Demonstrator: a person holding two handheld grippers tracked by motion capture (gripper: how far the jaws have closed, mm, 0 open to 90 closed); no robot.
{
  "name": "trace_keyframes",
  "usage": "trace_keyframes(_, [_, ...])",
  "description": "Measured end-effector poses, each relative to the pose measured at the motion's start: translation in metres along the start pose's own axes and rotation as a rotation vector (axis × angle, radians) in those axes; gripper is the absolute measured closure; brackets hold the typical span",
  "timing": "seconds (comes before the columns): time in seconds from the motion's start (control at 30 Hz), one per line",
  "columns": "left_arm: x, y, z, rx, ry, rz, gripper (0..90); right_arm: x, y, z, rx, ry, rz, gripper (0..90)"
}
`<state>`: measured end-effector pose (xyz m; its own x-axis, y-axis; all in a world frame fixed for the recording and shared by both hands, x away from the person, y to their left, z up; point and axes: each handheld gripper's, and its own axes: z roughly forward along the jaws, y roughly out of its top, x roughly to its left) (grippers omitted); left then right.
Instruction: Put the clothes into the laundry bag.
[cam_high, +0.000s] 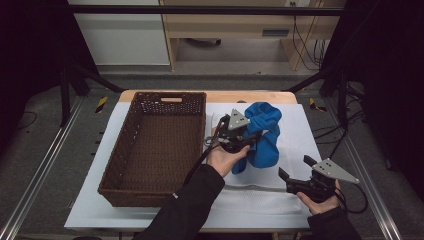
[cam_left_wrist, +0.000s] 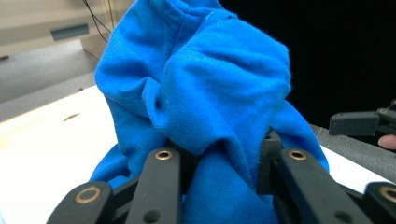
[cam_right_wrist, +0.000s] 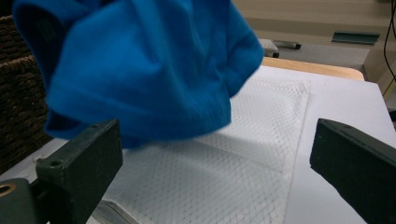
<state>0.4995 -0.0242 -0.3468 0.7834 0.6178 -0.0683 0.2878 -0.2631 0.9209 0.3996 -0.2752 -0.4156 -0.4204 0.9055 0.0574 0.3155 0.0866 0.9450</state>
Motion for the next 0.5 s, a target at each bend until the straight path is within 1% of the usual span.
trace_keyframes(0.03, [-0.002, -0.004, 0.004, 0.018, 0.006, 0.011, 70.1, 0.000, 0.000, 0.000, -0.002, 0.000, 0.000, 3.0])
trace_keyframes(0.13, [-0.004, -0.008, 0.008, 0.024, 0.009, 0.010, 70.0, 0.000, 0.001, -0.001, -0.006, -0.002, 0.003, 3.0])
trace_keyframes(0.2, [-0.005, -0.014, 0.012, 0.036, 0.007, 0.001, 70.0, -0.001, 0.001, -0.001, -0.005, -0.002, 0.006, 3.0])
trace_keyframes(0.23, [-0.008, -0.020, 0.018, 0.048, 0.006, -0.006, 69.9, 0.000, 0.000, 0.000, -0.002, 0.000, 0.002, 3.0])
trace_keyframes(0.27, [-0.009, -0.022, 0.020, 0.052, 0.002, -0.011, 69.9, 0.000, 0.000, 0.000, -0.002, 0.002, -0.001, 3.0])
trace_keyframes(0.37, [-0.013, -0.030, 0.026, 0.059, 0.008, -0.014, 69.6, 0.000, 0.001, 0.000, -0.004, 0.006, -0.003, 3.0])
trace_keyframes(0.43, [-0.014, -0.032, 0.027, 0.062, 0.009, -0.017, 69.4, 0.000, 0.001, -0.001, -0.004, 0.005, 0.000, 3.0])
trace_keyframes(0.5, [-0.017, -0.041, 0.031, 0.060, 0.017, -0.016, 69.0, 0.000, 0.001, -0.001, -0.005, 0.002, 0.002, 3.1])
